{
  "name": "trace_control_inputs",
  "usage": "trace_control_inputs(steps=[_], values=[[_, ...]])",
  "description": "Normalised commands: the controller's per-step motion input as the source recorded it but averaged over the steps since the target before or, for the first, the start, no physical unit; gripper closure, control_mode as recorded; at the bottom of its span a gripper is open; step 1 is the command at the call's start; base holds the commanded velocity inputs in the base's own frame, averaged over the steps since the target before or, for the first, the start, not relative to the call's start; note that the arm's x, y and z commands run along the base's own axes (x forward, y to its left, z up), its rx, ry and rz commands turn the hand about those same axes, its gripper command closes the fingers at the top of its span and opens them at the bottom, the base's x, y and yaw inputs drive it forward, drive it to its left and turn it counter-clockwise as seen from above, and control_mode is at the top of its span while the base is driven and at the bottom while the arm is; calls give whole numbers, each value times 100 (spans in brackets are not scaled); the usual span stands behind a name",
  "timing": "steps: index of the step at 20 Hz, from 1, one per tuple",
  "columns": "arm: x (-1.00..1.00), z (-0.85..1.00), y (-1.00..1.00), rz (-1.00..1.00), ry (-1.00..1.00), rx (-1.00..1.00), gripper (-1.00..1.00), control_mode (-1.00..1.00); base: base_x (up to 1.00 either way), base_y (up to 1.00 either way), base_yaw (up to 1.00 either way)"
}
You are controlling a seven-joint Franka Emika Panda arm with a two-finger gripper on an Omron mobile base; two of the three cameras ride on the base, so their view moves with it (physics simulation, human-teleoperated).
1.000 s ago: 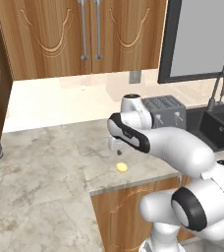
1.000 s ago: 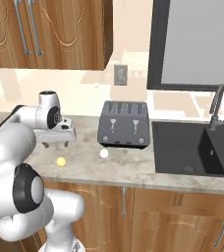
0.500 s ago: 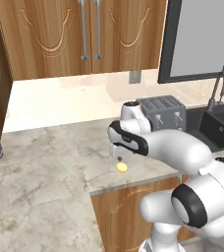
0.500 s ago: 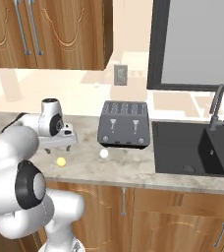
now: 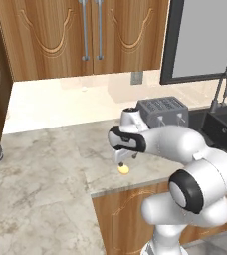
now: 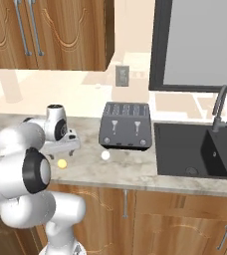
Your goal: Gather the eggs and milk located in the vicinity of the sink area and place them right next to the bowl.
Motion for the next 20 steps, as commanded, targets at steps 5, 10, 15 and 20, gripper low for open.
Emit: trace_control_inputs(steps=[5, 10, 15, 20], values=[[7, -23, 4, 8, 2, 0, -100, -100, 0, 0, 0], [1, -22, 4, 7, 0, 0, -100, -100, 0, 0, 0], [0, -23, 1, 5, 0, 0, -100, -100, 0, 0, 0], [0, -23, 0, 3, 0, 0, -100, -100, 0, 0, 0]])
